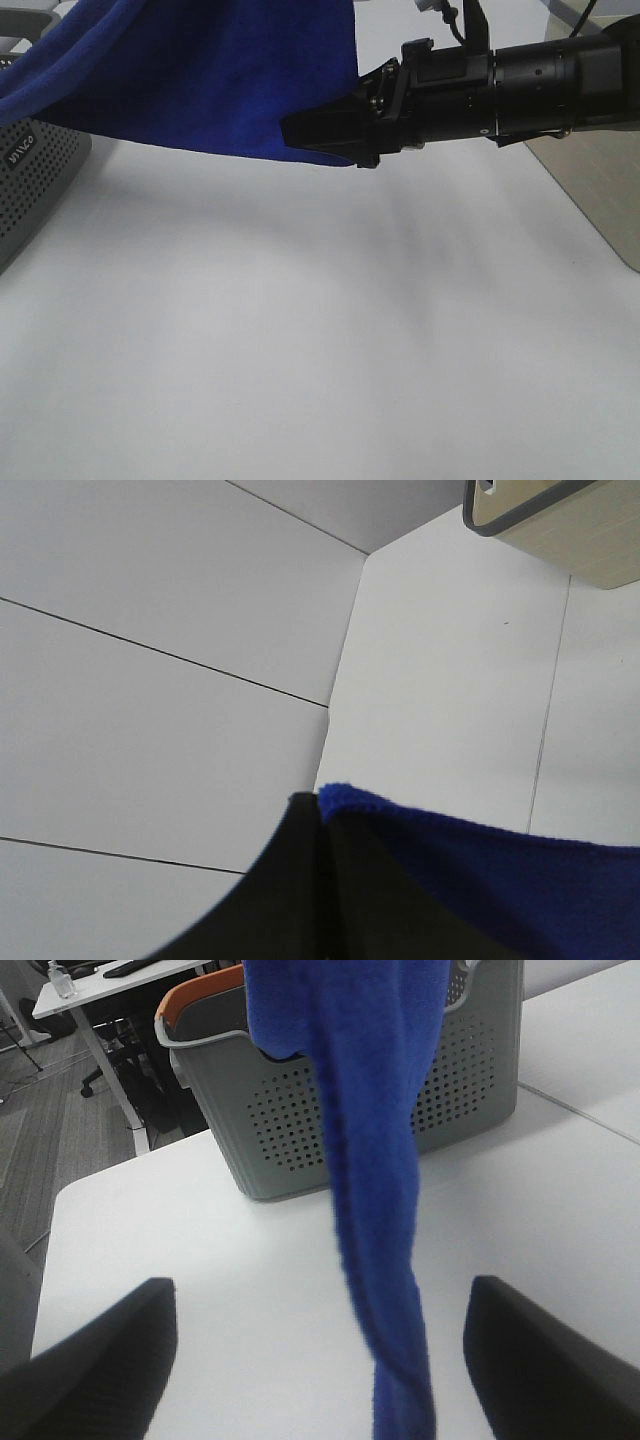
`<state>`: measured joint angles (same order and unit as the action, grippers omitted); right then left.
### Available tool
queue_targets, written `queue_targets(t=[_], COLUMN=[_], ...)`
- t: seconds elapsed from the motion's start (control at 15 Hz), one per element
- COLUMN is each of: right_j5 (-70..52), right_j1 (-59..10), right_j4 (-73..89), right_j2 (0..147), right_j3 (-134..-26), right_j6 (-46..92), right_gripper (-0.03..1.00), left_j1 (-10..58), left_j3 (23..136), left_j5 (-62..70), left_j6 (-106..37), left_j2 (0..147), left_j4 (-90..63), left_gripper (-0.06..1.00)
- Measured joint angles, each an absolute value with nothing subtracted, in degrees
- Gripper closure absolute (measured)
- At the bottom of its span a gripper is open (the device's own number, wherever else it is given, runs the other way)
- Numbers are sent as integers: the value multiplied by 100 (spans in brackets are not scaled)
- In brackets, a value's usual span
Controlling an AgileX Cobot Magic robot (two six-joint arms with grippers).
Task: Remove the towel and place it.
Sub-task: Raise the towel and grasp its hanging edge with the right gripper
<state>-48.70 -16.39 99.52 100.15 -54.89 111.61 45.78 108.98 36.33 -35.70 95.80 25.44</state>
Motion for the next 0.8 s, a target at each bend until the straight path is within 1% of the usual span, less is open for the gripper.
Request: queue_targets(t=[0.13,0.2,0.27,0.33,0.4,0.47,0.6,0.73,0.8], right_j5=[-4836,-4836,-4836,-4830,-4830,-4830,-4830,-4750,-4589], right_j1=[-1644,-1644,-1644,-1644,-1644,-1644,-1644,-1644,-1644], right_j4=[9952,9952,9952,9952,9952,9952,9952,9952,9929], right_j2=[10084,10084,10084,10084,10084,10084,10084,10084,10084], right_j3=[-5523,-5523,-5523,-5523,-5523,-5523,-5523,-5523,-5523], right_j6=[11087,11087,11087,11087,11087,11087,11081,10886,10560], right_gripper=[20,24,32,46,56,88,95,95,95], left_j1=[4578,4578,4578,4578,4578,4578,4578,4578,4578], left_j3=[10898,10898,10898,10898,10898,10898,10898,10898,10898], left_j5=[3633,3633,3633,3633,3633,3633,3633,3633,3633], left_j6=[-3570,-3570,-3570,-3570,-3558,-3558,-3552,-3552,-3552], left_j2=[9580,9580,9580,9580,9580,9580,9580,9580,9580], left_j4=[2544,2544,2544,2544,2544,2544,2532,2521,2521], left_gripper=[94,94,94,94,94,94,94,94,94])
